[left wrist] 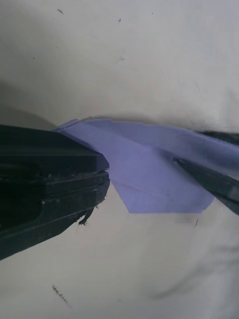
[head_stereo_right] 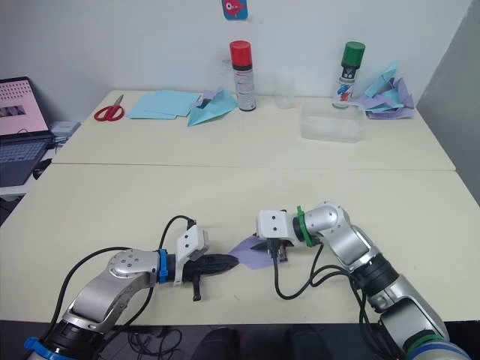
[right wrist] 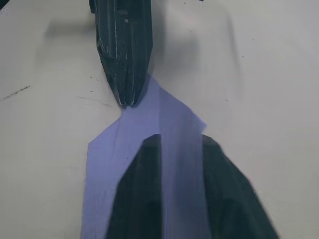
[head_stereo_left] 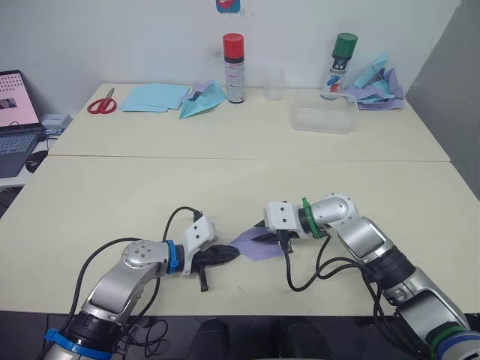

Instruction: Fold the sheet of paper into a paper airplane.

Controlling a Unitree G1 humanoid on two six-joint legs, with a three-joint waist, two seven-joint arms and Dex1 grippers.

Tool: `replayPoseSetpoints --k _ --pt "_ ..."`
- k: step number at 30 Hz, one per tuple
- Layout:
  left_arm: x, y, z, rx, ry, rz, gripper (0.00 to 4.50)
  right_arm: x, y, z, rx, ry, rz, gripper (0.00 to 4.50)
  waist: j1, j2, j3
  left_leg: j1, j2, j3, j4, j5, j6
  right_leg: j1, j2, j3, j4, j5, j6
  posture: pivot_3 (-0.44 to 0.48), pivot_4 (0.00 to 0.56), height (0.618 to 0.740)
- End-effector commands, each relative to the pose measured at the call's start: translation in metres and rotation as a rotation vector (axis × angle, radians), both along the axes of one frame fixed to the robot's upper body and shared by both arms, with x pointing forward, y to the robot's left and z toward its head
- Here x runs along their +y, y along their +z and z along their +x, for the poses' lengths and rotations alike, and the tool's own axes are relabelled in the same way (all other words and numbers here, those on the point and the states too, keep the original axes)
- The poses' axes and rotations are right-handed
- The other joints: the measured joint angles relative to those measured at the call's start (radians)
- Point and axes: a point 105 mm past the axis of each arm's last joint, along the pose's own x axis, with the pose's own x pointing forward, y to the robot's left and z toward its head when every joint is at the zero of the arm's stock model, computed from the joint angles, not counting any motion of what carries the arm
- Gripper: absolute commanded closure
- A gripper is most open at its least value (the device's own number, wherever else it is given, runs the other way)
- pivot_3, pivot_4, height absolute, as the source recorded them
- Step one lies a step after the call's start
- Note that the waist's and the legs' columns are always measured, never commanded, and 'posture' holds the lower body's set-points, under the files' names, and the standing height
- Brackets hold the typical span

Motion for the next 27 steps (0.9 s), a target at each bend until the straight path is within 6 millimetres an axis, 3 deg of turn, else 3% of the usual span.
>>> replayPoseSetpoints --k 1,8,17,22,27 --pt "0.014 -0.023 -0.003 0.066 0.061 0.077 4.5 0.002 0.011 -0.005 -0.058 0.041 0.036 4.47 0.0 0.0 0.0 0.0 0.0 0.0 0.0 0.0 0.0 0.0 0.0 0.0 0.0 0.0 0.0 0.0 0.15 0.74" --pt "0.014 -0.024 -0.004 0.073 0.057 0.082 4.5 -0.008 -0.006 -0.014 -0.172 0.141 -0.07 4.47 0.0 0.0 0.0 0.0 0.0 0.0 0.0 0.0 0.0 0.0 0.0 0.0 0.0 0.0 0.0 0.0 0.15 0.74" --pt "0.017 -0.022 -0.005 0.076 0.061 0.081 4.5 -0.008 -0.027 -0.009 -0.245 0.127 -0.11 4.47 0.0 0.0 0.0 0.002 0.0 0.0 0.0 0.0 0.0 0.001 0.0 0.0 0.0 0.0 0.0 0.0 0.15 0.74" --pt "0.028 0.007 0.001 0.113 0.083 -0.019 4.5 -0.01 -0.03 -0.015 -0.225 0.138 -0.12 4.47 0.0 0.0 0.0 0.002 0.0 0.0 0.0 0.0 0.0 0.001 0.0 0.0 0.001 0.0 -0.001 0.0 0.15 0.74" --pt "0.035 0.036 0.027 0.076 0.142 -0.081 4.5 -0.014 -0.033 -0.016 -0.203 0.132 -0.144 4.47 0.003 -0.001 0.001 0.0 -0.001 -0.001 0.001 0.0 0.0 0.001 0.0 -0.002 0.0 0.0 0.0 0.0 0.15 0.74"
